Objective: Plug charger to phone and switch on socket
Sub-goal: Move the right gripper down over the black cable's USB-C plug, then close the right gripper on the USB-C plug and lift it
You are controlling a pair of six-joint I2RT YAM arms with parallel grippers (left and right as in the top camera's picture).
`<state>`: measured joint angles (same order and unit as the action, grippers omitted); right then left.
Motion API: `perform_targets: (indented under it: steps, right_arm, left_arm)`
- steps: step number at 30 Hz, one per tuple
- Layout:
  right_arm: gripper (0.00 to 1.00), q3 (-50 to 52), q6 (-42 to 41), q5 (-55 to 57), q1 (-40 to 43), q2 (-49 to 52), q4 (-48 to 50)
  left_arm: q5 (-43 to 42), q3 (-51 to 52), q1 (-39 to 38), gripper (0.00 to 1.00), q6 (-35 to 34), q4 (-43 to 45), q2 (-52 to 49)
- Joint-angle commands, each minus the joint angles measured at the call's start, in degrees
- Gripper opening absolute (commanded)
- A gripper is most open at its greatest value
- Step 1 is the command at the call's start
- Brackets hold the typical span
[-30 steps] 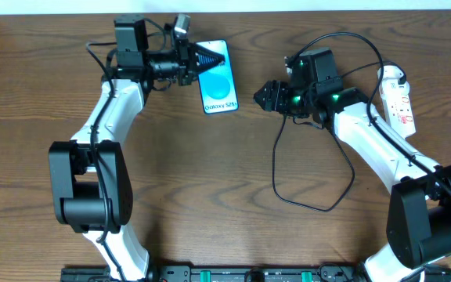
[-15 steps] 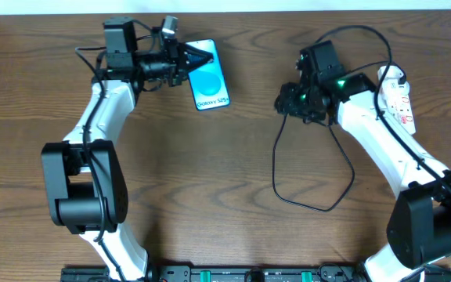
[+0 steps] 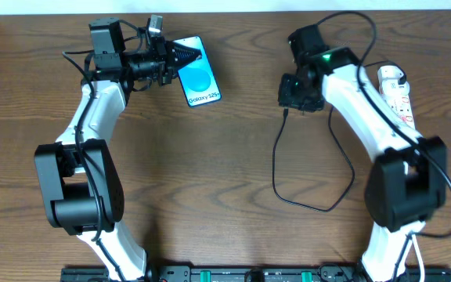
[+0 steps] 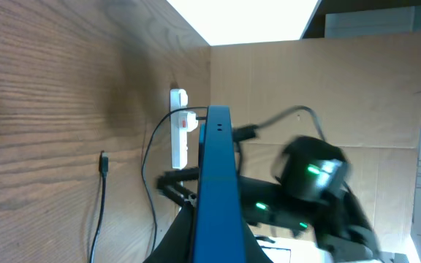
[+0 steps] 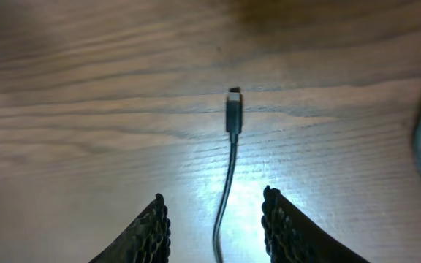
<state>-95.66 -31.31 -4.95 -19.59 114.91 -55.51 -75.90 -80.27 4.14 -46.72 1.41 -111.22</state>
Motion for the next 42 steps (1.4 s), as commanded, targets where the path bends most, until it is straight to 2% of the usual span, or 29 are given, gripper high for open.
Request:
perform_targets:
  steps: [1, 9, 25, 32, 38, 40, 41, 42]
  right_arm:
    - [0.4, -1.1, -2.2, -0.1, -0.2, 3.5, 0.0]
    - [0.38, -1.1, -3.0, -1.9, -0.3, 8.9, 0.5]
    - [0.36, -0.9, -3.8, -2.1, -1.6, 13.5, 0.6]
    - [0.32, -0.9, -3.8, -2.1, -1.6, 16.7, 0.5]
    - [0.24, -0.9, -3.8, -2.0, -1.8, 17.4, 1.0]
    - [0.12, -0.9, -3.2, -2.1, -1.8, 17.4, 2.1]
    - [0.02, -0.9, -2.6, -2.1, -1.8, 17.4, 2.6]
    - [0.01, -0.9, -1.6, -2.1, -1.8, 17.4, 3.3]
  left_arm:
    - [-1.0, -0.1, 0.1, 0.07, -0.8, 0.2, 1.1]
    - [-1.0, -0.1, 0.1, 0.07, -0.8, 0.2, 1.1]
    - [-1.0, -0.1, 0.1, 0.07, -0.8, 0.2, 1.0]
    - [-1.0, -0.1, 0.1, 0.07, -0.8, 0.2, 1.1]
    - [-1.0, -0.1, 0.1, 0.07, -0.8, 0.2, 1.0]
    - [-1.0, -0.1, 0.1, 0.07, -0.8, 0.2, 1.1]
    - [-1.0, -0.1, 0.1, 0.07, -0.8, 0.2, 1.1]
    - [-1.0, -0.1, 0.1, 0.07, -0.8, 0.2, 1.1]
